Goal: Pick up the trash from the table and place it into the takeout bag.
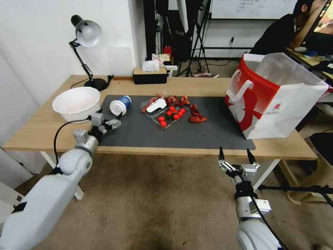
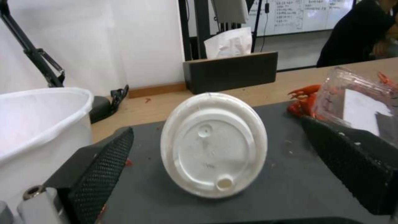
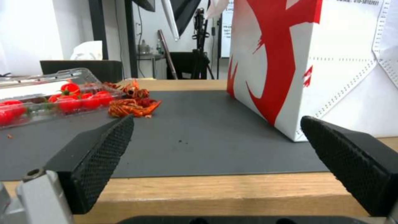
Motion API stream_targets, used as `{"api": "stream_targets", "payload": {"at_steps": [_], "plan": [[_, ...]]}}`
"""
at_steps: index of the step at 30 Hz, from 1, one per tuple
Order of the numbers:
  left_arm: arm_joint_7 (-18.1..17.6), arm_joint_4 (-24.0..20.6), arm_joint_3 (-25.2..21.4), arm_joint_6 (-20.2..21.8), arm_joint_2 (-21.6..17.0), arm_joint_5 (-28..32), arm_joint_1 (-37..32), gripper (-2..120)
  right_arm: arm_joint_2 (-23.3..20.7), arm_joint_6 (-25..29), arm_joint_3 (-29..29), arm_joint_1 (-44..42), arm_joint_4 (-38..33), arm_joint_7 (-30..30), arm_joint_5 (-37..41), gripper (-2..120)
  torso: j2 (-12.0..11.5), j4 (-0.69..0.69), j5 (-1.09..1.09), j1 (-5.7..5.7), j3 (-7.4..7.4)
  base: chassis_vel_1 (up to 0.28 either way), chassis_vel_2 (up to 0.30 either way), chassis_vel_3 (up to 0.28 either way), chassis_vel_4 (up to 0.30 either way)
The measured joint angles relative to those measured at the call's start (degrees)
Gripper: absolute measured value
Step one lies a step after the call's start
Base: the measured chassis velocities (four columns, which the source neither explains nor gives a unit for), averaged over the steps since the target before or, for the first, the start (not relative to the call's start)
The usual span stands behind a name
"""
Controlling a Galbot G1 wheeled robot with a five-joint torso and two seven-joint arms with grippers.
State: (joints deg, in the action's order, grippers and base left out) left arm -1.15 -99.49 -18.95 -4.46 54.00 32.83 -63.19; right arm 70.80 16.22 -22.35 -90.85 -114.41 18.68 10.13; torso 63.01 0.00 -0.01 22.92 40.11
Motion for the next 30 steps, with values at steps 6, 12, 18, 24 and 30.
{"api": "stream_targets", "payload": {"at_steps": [6, 12, 18, 24, 30], "plan": [[0.42, 4.58, 2.38, 1.0, -1.13, 1.83, 4.9, 100, 0.04, -0.2, -0.05, 0.05, -0.01, 0.05, -0.01, 100, 0.0, 0.02, 0.0, 0.0, 0.0, 0.0, 0.0, 0.0, 0.0], [1.1, 12.88, 7.51, 1.7, -0.97, 4.33, 14.83, 100, 0.03, -0.3, -0.04, 0.58, 0.51, 0.09, -0.04, 100, 0.0, 0.01, 0.01, 0.0, 0.0, 0.0, 0.0, 0.0, 0.0], [1.2, 16.81, 11.25, 1.58, 0.38, 4.44, 19.28, 100, -0.2, -0.33, -0.47, 0.51, 0.51, 0.24, 0.0, 100, 0.01, 0.0, 0.02, 0.0, 0.0, 0.0, 0.0, 0.0, 0.0], [1.31, 20.37, 13.18, 1.48, 1.37, 3.97, 22.36, 100, -0.43, -0.34, -0.85, 0.32, 0.34, 0.29, 0.16, 100, 0.01, 0.0, 0.02, 0.0, -0.01, 0.0, 0.0, 0.0, 0.0], [1.53, 22.38, 14.15, 1.33, 1.52, 3.18, 23.95, 100, -0.29, -0.33, -0.83, 0.24, 0.32, 0.28, 0.16, 100, 0.01, 0.0, 0.02, 0.0, -0.01, 0.0, 0.0, 0.0, 0.0]]}}
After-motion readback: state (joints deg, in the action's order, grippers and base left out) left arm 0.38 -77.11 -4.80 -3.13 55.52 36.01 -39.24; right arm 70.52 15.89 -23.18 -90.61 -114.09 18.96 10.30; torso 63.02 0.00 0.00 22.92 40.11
